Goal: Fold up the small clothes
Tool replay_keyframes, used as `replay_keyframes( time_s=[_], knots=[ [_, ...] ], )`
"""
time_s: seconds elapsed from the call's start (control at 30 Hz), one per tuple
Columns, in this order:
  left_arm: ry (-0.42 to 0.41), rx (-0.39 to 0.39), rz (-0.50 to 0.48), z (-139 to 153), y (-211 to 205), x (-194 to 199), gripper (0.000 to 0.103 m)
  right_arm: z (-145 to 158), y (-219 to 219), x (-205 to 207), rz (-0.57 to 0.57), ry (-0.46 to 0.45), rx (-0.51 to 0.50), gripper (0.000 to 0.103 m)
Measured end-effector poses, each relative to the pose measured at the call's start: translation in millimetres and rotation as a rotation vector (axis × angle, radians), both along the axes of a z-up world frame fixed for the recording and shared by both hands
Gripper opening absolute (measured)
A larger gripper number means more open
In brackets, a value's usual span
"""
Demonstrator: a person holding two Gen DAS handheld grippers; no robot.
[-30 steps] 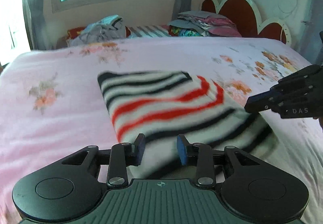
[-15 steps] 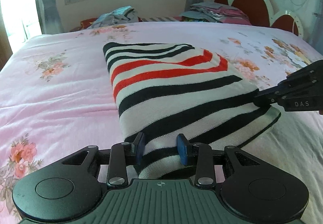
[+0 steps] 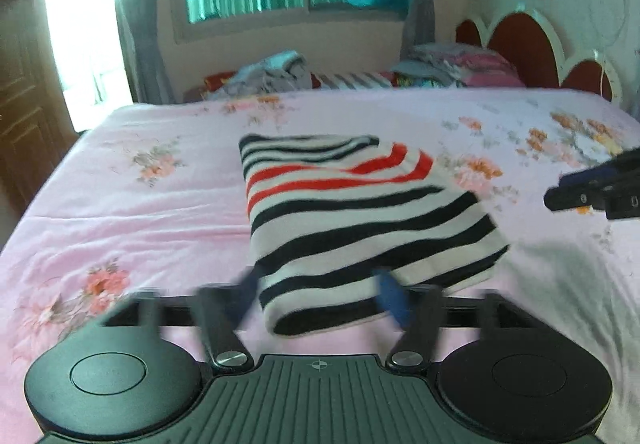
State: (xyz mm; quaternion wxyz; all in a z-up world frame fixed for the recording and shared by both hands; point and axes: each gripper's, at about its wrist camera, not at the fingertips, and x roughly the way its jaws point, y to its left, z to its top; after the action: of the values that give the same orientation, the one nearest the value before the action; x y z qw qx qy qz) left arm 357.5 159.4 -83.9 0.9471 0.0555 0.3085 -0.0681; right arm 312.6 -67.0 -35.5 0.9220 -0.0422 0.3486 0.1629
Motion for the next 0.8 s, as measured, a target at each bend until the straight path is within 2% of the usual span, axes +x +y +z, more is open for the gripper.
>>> replay_keyframes(
  time_s=[0.03,0.07,0.1,0.23,0.47,0.57,0.8],
  knots=[
    [-0.026,0.001,0.004,4,-3,-10,0.093,3,-4,-8,-0.013,-0.015,0.009,0.047],
    [-0.05,0.009,0.011,9,-7,-21,0.103,7,-9,-19,-0.037,-0.04,0.017,0.077],
    [-0.067,0.02,0.02,13,-11,-31,0.103,10,-12,-27,-0.054,-0.057,0.019,0.103],
    [-0.092,0.006,0.02,34,-24,-71,0.103,19,-30,-62,-0.106,-0.043,0.034,0.103],
    [-0.133,0.008,0.065,67,-39,-145,0.103,38,-51,-132,-0.166,-0.073,0.07,0.103],
    [-0.133,-0.023,0.072,75,-39,-170,0.103,47,-55,-159,-0.178,-0.1,0.077,0.103],
    [-0.176,-0.039,0.096,88,-44,-217,0.103,65,-57,-202,-0.169,-0.149,0.091,0.103]
  ],
)
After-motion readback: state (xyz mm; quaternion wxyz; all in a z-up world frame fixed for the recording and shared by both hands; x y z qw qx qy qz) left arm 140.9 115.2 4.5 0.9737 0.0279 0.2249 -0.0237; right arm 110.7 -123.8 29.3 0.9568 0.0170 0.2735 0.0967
